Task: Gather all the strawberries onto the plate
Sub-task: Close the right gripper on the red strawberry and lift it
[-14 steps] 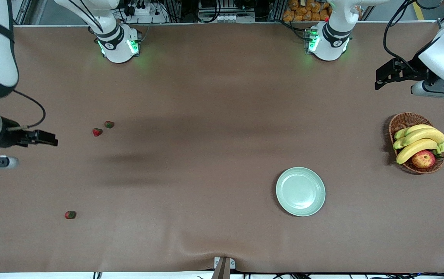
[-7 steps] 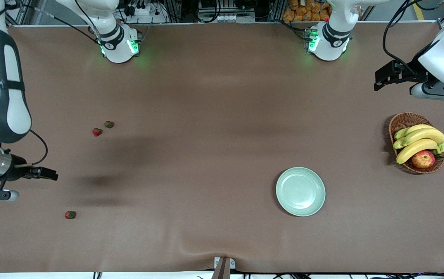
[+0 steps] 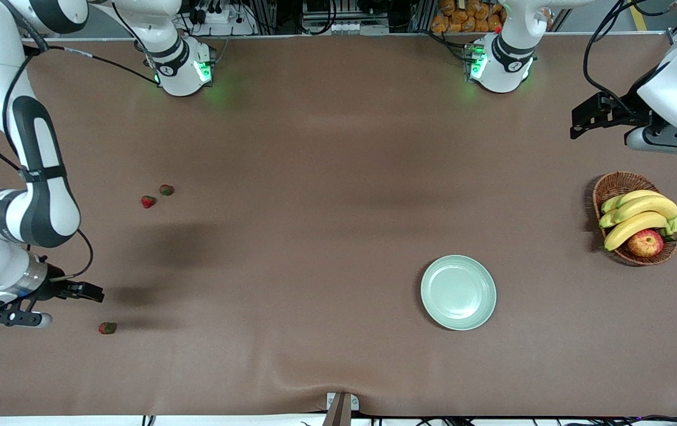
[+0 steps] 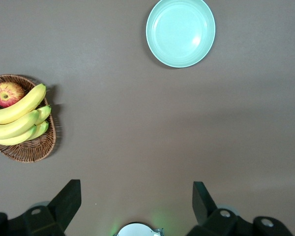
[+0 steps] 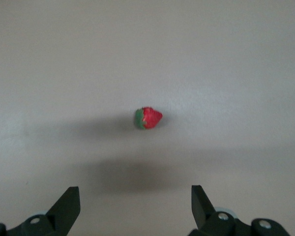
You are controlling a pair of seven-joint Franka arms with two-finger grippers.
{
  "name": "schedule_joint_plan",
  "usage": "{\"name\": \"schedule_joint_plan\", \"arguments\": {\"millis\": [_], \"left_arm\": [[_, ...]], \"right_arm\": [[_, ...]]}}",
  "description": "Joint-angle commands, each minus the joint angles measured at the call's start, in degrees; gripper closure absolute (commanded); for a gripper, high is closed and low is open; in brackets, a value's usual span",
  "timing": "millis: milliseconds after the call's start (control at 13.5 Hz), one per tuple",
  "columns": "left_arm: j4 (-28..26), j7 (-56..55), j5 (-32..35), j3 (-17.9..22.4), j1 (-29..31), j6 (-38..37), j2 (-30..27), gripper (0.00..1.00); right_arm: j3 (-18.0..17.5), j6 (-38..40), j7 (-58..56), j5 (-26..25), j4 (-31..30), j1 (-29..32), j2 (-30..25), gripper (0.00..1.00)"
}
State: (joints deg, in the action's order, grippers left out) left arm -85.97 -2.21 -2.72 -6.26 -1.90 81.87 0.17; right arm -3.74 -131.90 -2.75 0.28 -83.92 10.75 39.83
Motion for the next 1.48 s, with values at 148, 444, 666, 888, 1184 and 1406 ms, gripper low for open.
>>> {"name": "schedule_joint_plan", "arguments": {"millis": [148, 444, 666, 888, 1184, 1406], "left_arm": [[0.19, -0.78, -1.15, -0.16, 0.31, -0.57, -0.17, 0.0], [0.19, -0.78, -1.15, -0.16, 0.31, -0.48, -0.17, 0.0], [0.27, -0.78, -1.15, -0.16, 0.31, -0.48, 0.19, 0.0], [0.27, -0.95, -1.06, -0.16, 0.31, -0.05, 0.19, 0.0], [0.36, -0.95, -0.8, -0.07, 0.58, 0.22, 0.27, 0.0], [0.36, -0.95, -0.62, 0.02, 0.58, 0.31, 1.15, 0.0]], "right_arm": [[-0.57, -7.05, -0.41, -2.81, 1.47, -0.03, 4.63, 0.0], [-0.57, -16.18, -0.5, -4.67, 1.91, 0.41, 9.46, 0.14], [-0.57, -19.35, -0.5, -4.67, 5.86, 0.24, 13.42, 0.29], [-0.57, -19.36, -0.5, -4.67, 7.89, -0.03, 14.57, 0.52], [-0.57, -20.94, -0.41, -4.67, 8.42, 0.06, 16.24, 0.5], [-0.57, -20.94, -0.41, -4.58, 8.33, 0.06, 16.51, 0.52]]}}
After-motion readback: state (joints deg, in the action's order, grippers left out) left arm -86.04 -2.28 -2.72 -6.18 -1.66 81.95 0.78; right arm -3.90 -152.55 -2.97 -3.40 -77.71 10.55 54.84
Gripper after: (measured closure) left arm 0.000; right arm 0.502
